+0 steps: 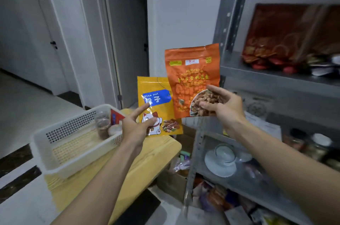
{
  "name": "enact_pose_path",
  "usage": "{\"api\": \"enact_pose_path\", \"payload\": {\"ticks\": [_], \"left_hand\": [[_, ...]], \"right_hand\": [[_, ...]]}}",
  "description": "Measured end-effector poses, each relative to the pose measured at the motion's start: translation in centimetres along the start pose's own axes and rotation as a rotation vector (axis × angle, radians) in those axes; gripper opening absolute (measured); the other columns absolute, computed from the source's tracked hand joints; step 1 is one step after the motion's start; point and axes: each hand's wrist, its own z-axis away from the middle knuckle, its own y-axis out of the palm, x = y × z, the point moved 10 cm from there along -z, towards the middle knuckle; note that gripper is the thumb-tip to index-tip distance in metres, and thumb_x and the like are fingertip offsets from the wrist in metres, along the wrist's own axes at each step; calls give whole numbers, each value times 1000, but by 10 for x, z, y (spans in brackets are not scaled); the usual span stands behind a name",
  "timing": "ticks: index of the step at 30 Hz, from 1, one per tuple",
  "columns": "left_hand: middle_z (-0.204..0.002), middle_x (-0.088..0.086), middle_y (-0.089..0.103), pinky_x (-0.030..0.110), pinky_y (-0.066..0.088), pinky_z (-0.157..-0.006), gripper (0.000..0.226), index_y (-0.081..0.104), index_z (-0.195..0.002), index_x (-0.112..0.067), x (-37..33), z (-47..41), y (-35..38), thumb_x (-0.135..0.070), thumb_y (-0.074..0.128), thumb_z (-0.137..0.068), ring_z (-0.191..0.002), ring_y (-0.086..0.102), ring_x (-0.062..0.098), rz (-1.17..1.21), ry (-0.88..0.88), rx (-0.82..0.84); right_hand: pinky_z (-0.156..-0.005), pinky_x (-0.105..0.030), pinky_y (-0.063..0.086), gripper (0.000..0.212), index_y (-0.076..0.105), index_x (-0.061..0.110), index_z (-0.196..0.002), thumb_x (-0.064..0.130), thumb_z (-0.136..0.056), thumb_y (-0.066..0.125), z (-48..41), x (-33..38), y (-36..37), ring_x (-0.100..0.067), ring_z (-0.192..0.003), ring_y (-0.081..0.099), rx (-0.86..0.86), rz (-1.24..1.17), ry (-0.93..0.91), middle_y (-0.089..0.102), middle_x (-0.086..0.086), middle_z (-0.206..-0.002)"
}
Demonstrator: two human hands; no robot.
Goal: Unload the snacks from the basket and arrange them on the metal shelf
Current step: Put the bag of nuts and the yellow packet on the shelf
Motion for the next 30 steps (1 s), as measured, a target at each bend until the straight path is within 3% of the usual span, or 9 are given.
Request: {"api": "enact_pose_path", "payload": {"ticks": [2,5,10,14,20,26,30], "left_hand": [[-87,-10,74,31,60,-60,56,68,-119,-19,0,15,54,14,73,-74,-75,74,15,15,-1,91],[-83,-14,75,38,61,-68,55,68,-120,-19,6,43,138,12,74,-74,-79,74,17,24,-23,226],[-108,-3,72,31,60,-67,56,70,-116,-23,21,109,282,12,76,-71,-88,73,17,48,5,391],[-114,1,70,26,58,-64,56,71,-105,-31,34,172,396,12,77,-70,-88,72,13,77,1,495],[-114,8,69,40,61,-72,56,71,-109,-26,56,258,546,13,76,-70,-90,73,25,127,-80,628],[-100,-3,69,26,57,-56,57,67,-118,-22,62,320,681,13,74,-72,-70,73,10,140,-110,764],[-107,-1,66,27,59,-60,58,67,-120,-18,67,340,773,15,73,-73,-74,73,9,149,-82,845]], "right_hand": [[-82,-38,60,53,75,36,-95,-5,-63,86,11,14,-57,-16,-97,70,-83,14,-17,72,-3,-106],[-69,-24,59,55,73,28,-109,-7,-68,83,36,35,-145,-9,-91,70,-187,14,-37,71,-2,-105],[-87,-36,59,55,73,31,-108,-2,-66,86,86,68,-301,-11,-96,70,-357,79,-82,72,1,-105],[-92,-38,56,52,75,34,-103,1,-65,87,132,92,-424,-15,-101,69,-484,117,-112,71,-1,-110],[-84,-39,60,51,74,33,-100,-4,-66,85,190,120,-572,-18,-97,71,-629,125,-128,71,-6,-111],[-79,-40,61,51,75,34,-97,-5,-66,84,219,138,-696,-23,-94,72,-792,118,-148,70,-7,-112],[-61,-24,58,56,71,22,-114,-11,-69,79,219,156,-766,-11,-75,74,-854,113,-201,72,-6,-100]]}}
